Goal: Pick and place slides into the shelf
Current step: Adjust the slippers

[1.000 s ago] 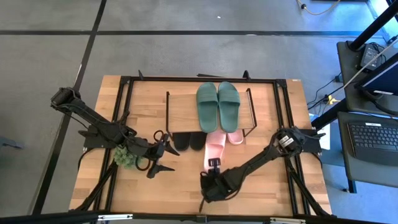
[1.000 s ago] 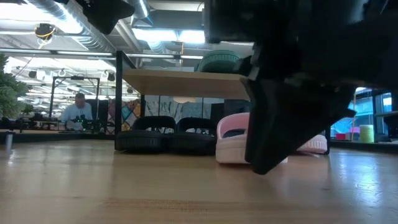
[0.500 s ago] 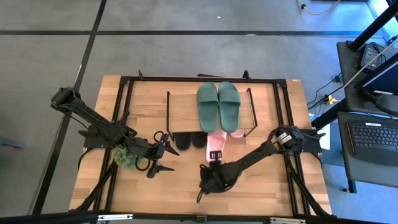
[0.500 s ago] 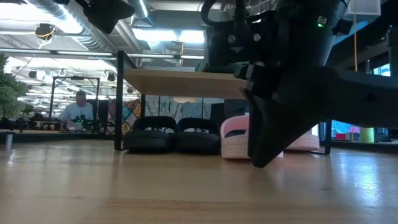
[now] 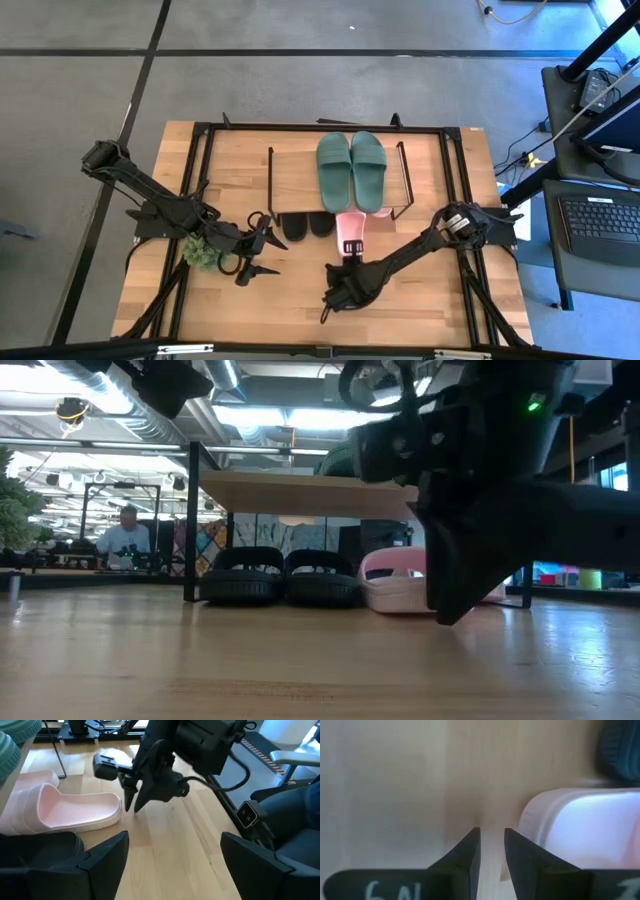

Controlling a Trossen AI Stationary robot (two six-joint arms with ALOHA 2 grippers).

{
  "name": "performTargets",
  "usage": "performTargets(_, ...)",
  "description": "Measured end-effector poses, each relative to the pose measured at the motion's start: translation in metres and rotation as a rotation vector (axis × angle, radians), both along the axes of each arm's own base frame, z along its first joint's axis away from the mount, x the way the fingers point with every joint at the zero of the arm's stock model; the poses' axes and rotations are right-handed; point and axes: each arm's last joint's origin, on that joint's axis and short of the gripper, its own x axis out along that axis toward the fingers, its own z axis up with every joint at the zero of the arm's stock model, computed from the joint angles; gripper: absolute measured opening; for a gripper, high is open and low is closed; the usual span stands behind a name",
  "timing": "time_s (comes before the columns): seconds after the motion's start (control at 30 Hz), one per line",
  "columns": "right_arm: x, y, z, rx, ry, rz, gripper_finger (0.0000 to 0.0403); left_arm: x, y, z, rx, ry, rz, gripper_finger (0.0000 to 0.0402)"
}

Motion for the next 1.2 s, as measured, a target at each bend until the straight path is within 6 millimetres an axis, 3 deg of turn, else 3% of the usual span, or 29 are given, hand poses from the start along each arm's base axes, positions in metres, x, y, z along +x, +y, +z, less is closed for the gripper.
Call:
performTargets(0.2, -0.012, 0.012, 0.021, 0.020, -0.028, 0.038, 0.0089, 0.000, 0.000, 0.000, -0.006, -0.001, 0.002, 0.0306)
performTargets(0.4, -0.043, 0.023, 0.074, 0.029, -0.112, 0.035, 0.0089, 0.001, -0.002, 0.003, -0.087, -0.001, -0.040, 0.0306)
performTargets(0.7, -0.102, 0.010, 0.154, -0.073, -0.350, -0.105, 0.0089, -0.006, -0.028, 0.016, -0.034, -0.186, -0.258, 0.0306)
performTargets(0.83, -0.115, -0.007, 0.181, -0.099, -0.427, -0.120, 0.0089, 0.001, -0.036, 0.010, -0.015, -0.220, -0.238, 0.0306)
performTargets(1.03, -0.132, -0.054, 0.224, -0.075, -0.526, -0.211, 0.0089, 0.026, -0.046, -0.022, -0.006, -0.163, -0.223, 0.0306)
performTargets(1.2, -0.151, -0.099, 0.257, -0.027, -0.623, -0.325, 0.0089, 0.052, -0.065, -0.027, -0.025, -0.150, -0.293, 0.0306)
